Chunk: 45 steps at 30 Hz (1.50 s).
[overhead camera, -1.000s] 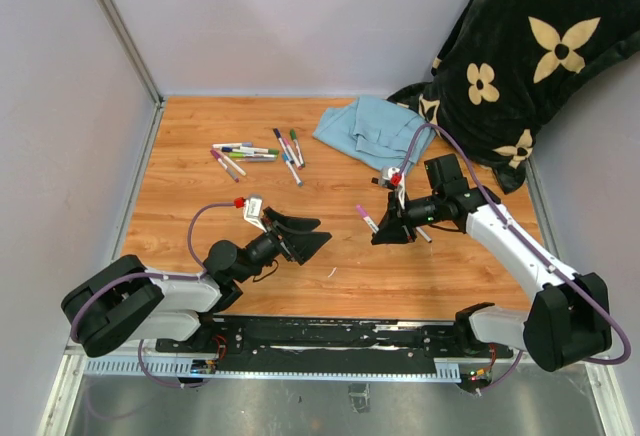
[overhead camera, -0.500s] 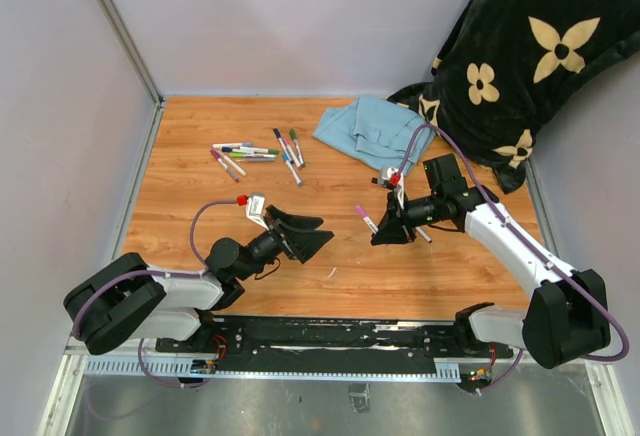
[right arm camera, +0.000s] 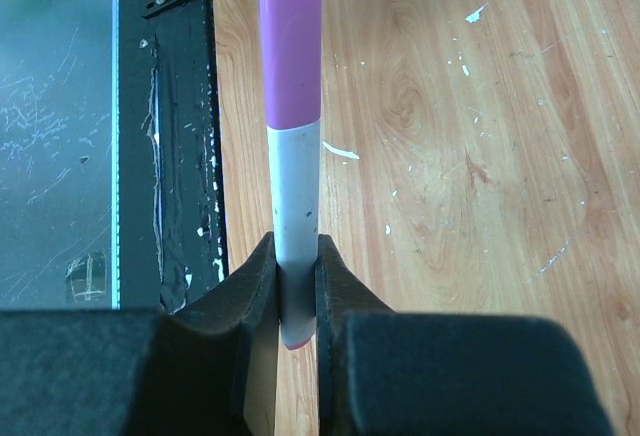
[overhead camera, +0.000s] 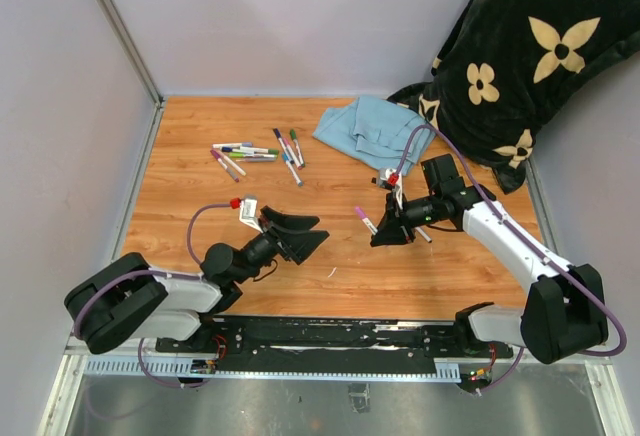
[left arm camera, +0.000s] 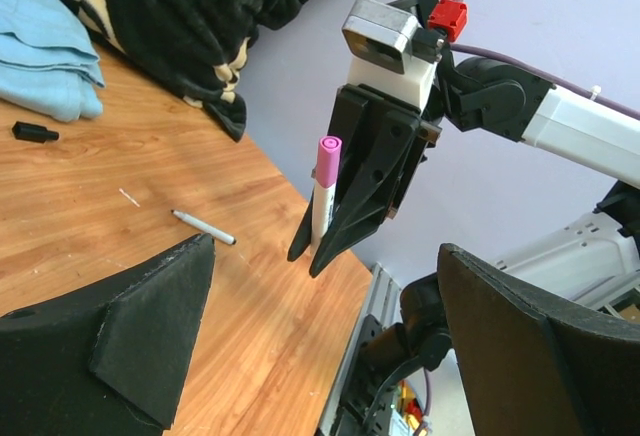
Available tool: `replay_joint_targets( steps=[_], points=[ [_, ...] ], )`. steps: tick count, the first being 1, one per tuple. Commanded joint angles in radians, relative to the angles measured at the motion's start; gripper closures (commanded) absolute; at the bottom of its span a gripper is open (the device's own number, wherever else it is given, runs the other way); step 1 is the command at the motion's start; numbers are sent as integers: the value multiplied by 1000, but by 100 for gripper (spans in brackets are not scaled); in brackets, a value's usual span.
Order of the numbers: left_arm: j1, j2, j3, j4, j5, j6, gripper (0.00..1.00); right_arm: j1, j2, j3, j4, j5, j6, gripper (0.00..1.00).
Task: Open the pen caps
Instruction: Open the pen cap from the pen.
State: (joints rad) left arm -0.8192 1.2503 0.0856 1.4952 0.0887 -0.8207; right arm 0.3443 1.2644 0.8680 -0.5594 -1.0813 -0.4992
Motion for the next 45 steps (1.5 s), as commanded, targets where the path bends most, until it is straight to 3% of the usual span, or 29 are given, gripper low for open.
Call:
replay_joint_targets(
  steps=[1, 13, 34, 39, 45],
  points=[
    [6, 30, -13, 107, -8, -9, 3, 13, 0, 29, -23, -27, -21, 92],
    [6, 75, 59, 122, 4, -35, 5, 15, 9, 36, -22, -76, -2, 92],
    [-47, 293, 269, 144, -48, -32, 14, 15, 31, 42, -13, -122, 25, 92],
    [-63, 351, 319, 149, -21, -33, 26, 15, 34, 42, -14, -126, 27, 92],
    [-63, 403, 362, 163, 21, -45, 51, 15, 41, 43, -14, -129, 30, 92]
  ],
)
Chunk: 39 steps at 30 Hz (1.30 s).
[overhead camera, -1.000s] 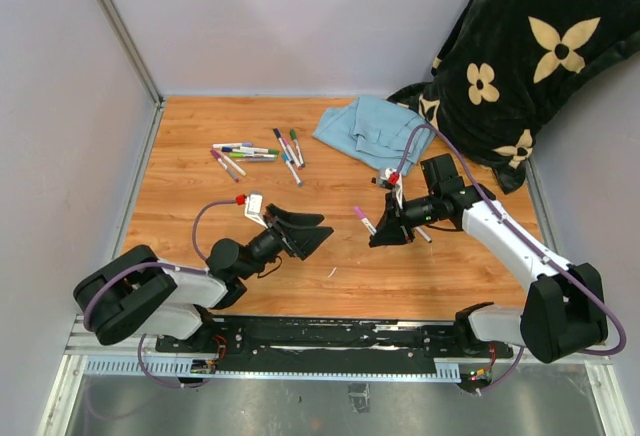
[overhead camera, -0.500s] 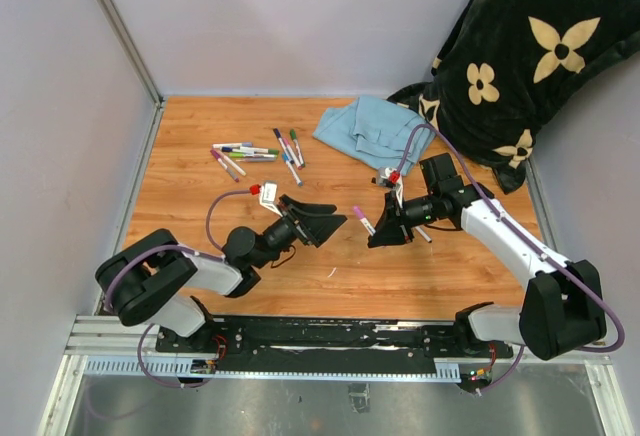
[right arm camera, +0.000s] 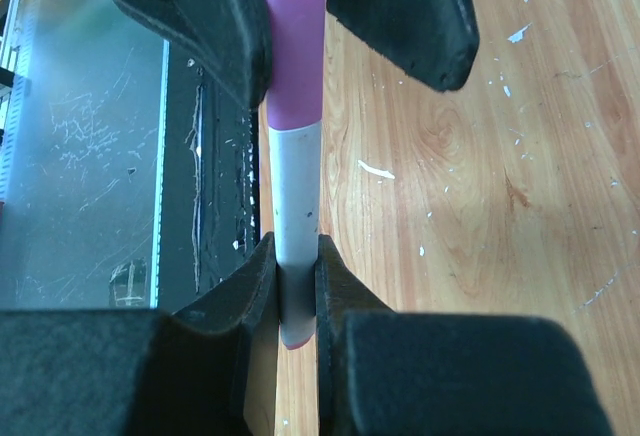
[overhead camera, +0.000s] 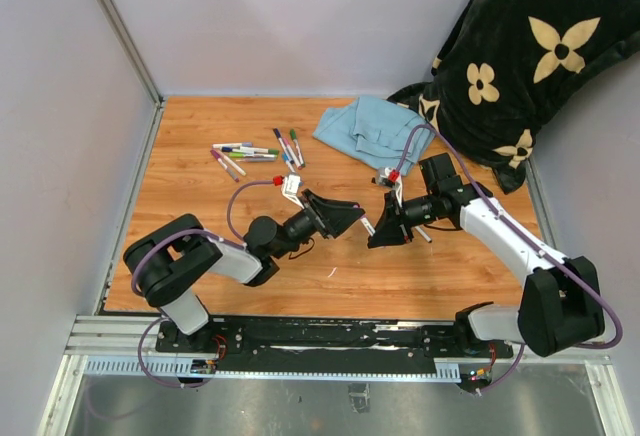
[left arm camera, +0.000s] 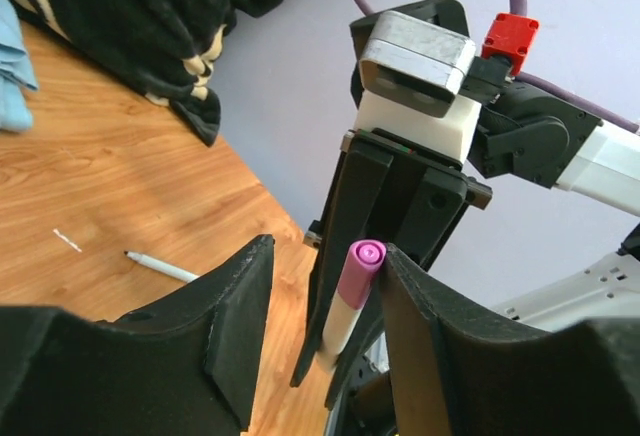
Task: Open the pen caps
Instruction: Open the pen cap from the pen.
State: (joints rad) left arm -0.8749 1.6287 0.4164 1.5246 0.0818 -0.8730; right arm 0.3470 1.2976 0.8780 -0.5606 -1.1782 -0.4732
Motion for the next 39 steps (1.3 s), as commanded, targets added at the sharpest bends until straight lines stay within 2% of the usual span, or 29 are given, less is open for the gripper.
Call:
replay_joint_targets(
  steps=[1, 8, 13, 21, 26, 33, 36, 38, 39],
  points=[
    [-8, 28, 33, 134, 29, 9, 55, 13, 8, 33, -13, -33, 4, 92],
    [-7, 21, 32, 135, 34, 28, 98, 12, 9, 33, -13, -40, 7, 93],
    [10, -33, 14, 129, -29, 82, 100, 12, 20, 31, -14, -78, 13, 99],
    [128, -207, 9, 69, -240, 126, 100, 47, 67, 26, -15, -95, 16, 99],
    [222, -278, 34, -8, -245, 75, 100, 73, 76, 33, -38, -82, -13, 99],
    [310, -332, -6, -18, -243, -22, 100, 84, 63, 35, -62, -35, -57, 99],
    [331, -357, -25, -23, -234, -38, 100, 85, 55, 44, -79, 34, -82, 99],
    [338, -389, -43, -56, -229, -38, 100, 84, 51, 48, -82, 158, -84, 99],
    [338, -408, -55, -85, -225, -30, 100, 84, 54, 51, -87, 272, -90, 99]
  ],
)
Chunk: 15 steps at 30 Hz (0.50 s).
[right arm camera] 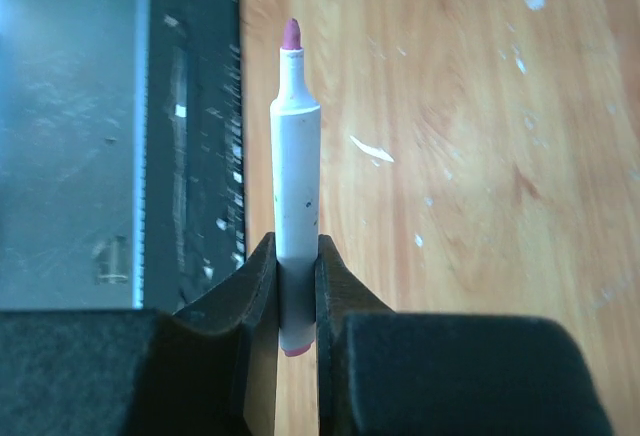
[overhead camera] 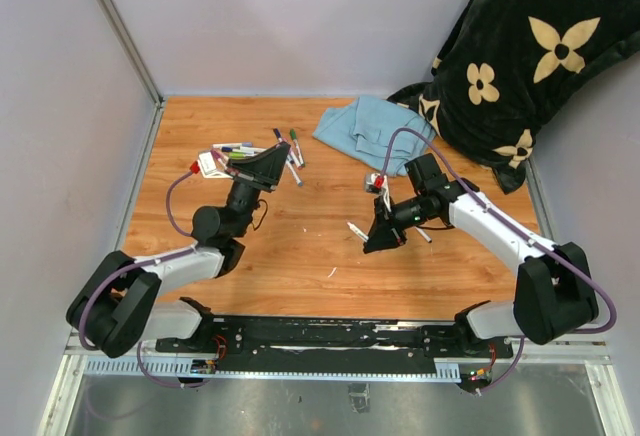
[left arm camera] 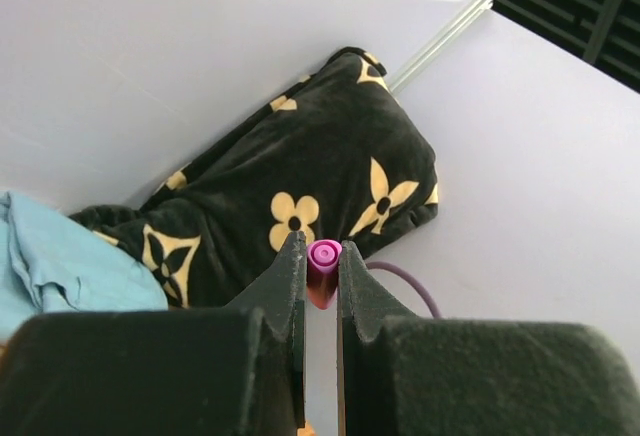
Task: Open the pen caps
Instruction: Open the pen cap from the pen.
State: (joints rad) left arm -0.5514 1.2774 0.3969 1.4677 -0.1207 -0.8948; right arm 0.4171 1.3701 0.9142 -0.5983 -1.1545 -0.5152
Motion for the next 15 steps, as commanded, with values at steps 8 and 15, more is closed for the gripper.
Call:
replay_joint_targets(
  steps=[8, 15],
  points=[
    [15, -286, -177, -370, 8, -8, 100, -15, 89, 21, -86, 727, -55, 98],
    [15, -448, -271, -600, 18, -64, 100, -34, 287, 93, -186, 979, 6, 99]
  ],
)
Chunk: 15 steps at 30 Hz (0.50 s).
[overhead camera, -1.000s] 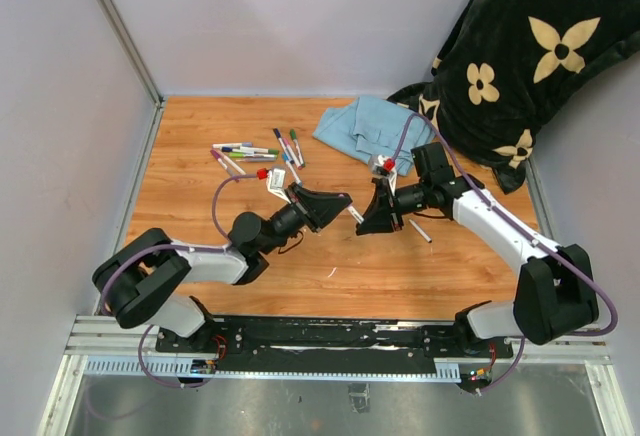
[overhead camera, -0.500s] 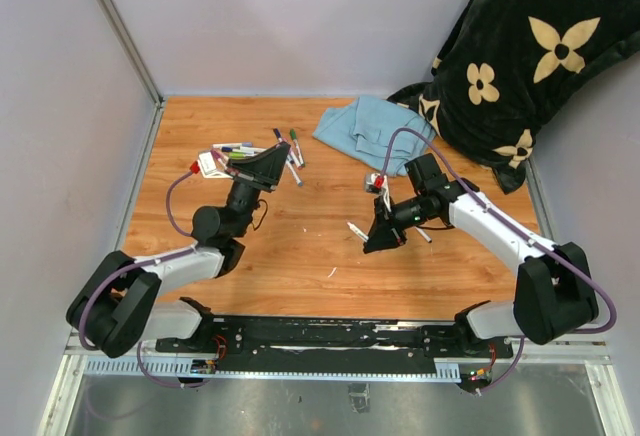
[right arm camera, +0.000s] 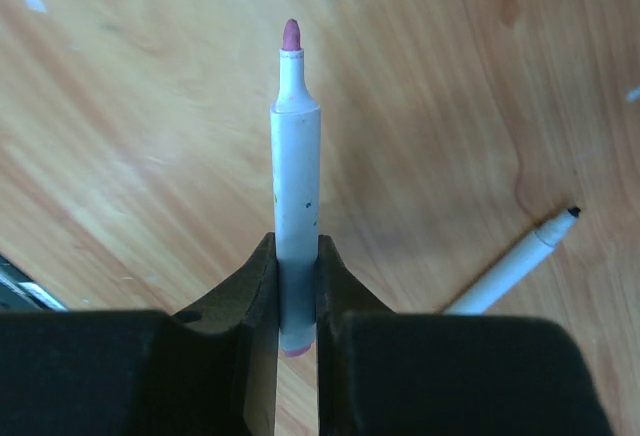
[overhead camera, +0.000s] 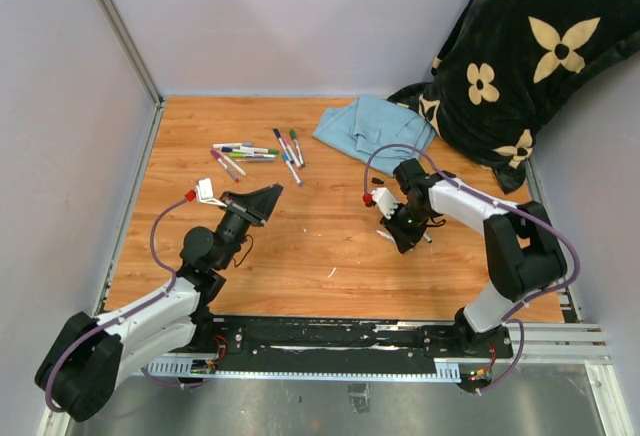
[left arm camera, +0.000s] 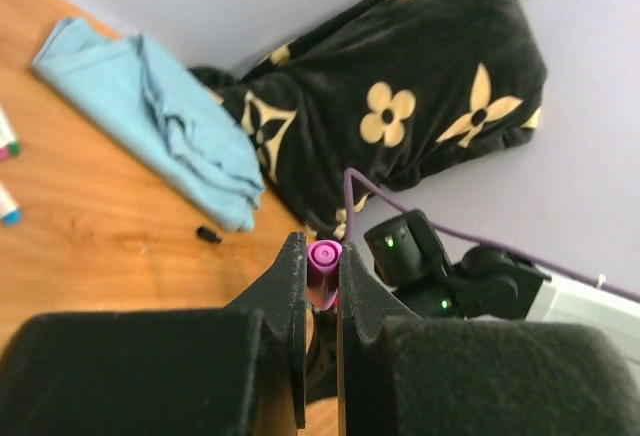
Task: Open the pen caps
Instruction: Open the pen cap from the pen, then place the pen at the center of the board.
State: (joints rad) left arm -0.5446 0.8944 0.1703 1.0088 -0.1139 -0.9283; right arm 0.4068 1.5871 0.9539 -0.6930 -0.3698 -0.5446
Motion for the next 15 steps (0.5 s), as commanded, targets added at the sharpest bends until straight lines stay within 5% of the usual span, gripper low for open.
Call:
replay_joint_targets(
  steps=[1, 15],
  points=[
    [8, -82, -65, -145, 12, -37, 100, -31, 86, 57, -99, 203, 43, 99],
    [7, -170, -111, -205, 30, -71, 100, -130, 114, 64, -104, 195, 84, 95]
  ],
)
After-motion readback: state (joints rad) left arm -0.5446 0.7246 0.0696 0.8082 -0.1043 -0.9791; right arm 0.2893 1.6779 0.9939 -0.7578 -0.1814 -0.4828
